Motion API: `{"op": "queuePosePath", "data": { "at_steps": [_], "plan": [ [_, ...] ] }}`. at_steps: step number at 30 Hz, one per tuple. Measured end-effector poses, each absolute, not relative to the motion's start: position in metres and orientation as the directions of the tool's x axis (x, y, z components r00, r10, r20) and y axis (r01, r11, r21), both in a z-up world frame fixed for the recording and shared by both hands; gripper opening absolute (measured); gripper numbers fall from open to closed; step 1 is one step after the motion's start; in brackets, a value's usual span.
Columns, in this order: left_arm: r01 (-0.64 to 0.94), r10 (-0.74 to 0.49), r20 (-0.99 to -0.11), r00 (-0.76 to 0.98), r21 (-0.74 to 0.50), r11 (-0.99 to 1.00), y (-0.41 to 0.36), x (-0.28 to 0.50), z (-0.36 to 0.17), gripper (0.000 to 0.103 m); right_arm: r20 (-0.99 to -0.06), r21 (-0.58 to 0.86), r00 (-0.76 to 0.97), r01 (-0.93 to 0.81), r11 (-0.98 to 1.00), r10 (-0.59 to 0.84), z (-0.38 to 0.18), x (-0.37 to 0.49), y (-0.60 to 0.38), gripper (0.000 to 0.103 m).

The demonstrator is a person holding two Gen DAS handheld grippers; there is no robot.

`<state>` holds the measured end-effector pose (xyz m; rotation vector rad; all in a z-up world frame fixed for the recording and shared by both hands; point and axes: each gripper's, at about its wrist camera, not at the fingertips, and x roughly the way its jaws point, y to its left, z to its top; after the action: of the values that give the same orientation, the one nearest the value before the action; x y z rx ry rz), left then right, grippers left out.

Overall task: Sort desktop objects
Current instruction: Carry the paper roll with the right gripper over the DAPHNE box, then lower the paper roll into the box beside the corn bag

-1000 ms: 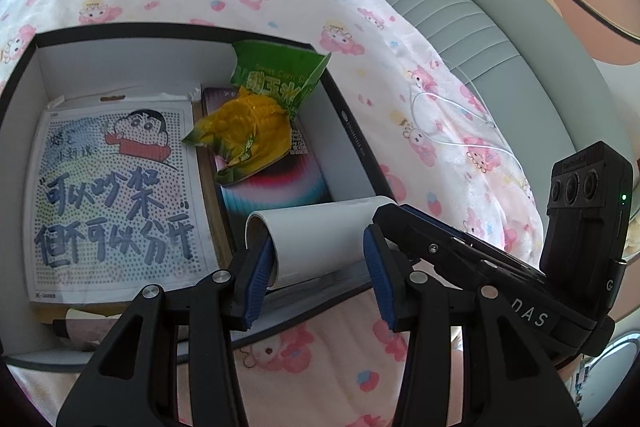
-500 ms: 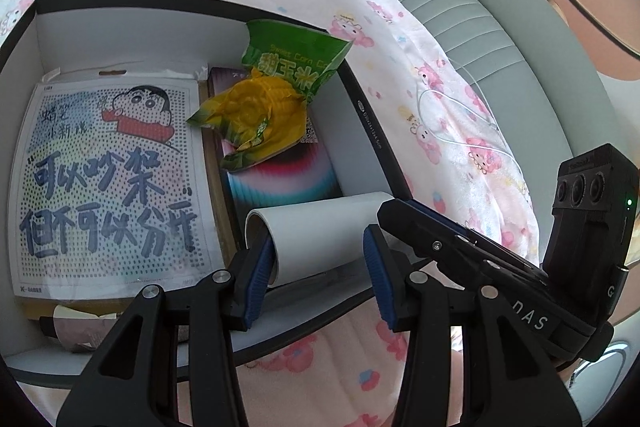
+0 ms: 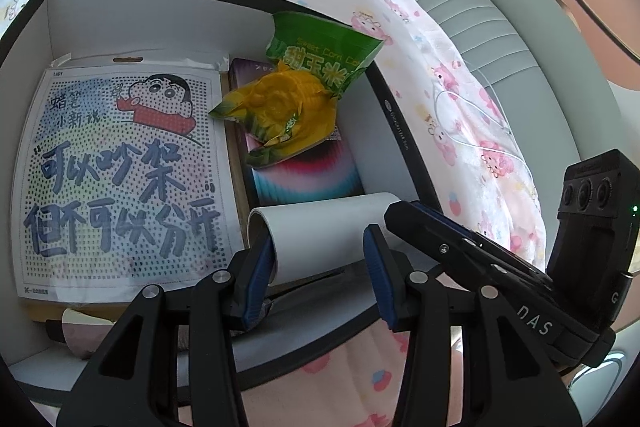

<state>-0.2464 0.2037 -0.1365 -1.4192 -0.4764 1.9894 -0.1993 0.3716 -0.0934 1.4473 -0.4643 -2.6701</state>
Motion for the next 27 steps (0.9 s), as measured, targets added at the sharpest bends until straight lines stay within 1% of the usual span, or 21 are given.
{"op": "queuePosePath", "data": {
  "at_steps": [6, 11, 15, 19, 23, 26, 27],
  "plan": [
    [-0.272, 0.674, -0.712, -0.197, -0.621, -0.735, 0.204, -0.250, -0.140, 0.044, -0.824, 0.262, -0.538, -0.084, -0.961, -0.178, -0.094, -0.204, 0.368, 0.030],
    [-0.278, 0.668, -0.720, -0.187, -0.614, -0.739, 0.207, -0.252, -0.143, 0.044, -0.833, 0.203, -0.539, -0.088, -0.975, -0.124, -0.091, -0.202, 0.365, 0.030],
    [-0.271, 0.677, -0.712, -0.187, -0.625, -0.732, 0.204, -0.252, -0.142, 0.044, -0.832, 0.190, -0.544, -0.086, -0.978, -0.113, -0.088, -0.201, 0.364, 0.030],
    [-0.271, 0.687, -0.689, -0.229, -0.633, -0.725, 0.194, -0.249, -0.131, 0.044, -0.819, 0.180, -0.565, -0.081, -0.980, -0.104, -0.079, -0.198, 0.364, 0.030],
    [-0.260, 0.649, -0.718, -0.251, -0.595, -0.760, 0.186, -0.253, -0.126, 0.044, -0.808, 0.183, -0.580, -0.075, -0.980, -0.106, -0.070, -0.201, 0.367, 0.030],
    [-0.294, 0.576, -0.785, -0.229, -0.509, -0.809, 0.194, -0.254, -0.127, 0.044, -0.819, 0.181, -0.560, -0.045, -0.983, -0.125, -0.068, -0.207, 0.364, 0.030],
    [-0.294, 0.566, -0.793, -0.225, -0.499, -0.815, 0.197, -0.256, -0.128, 0.044, -0.825, 0.180, -0.549, -0.034, -0.983, -0.132, -0.070, -0.208, 0.362, 0.030]
  ]
}}
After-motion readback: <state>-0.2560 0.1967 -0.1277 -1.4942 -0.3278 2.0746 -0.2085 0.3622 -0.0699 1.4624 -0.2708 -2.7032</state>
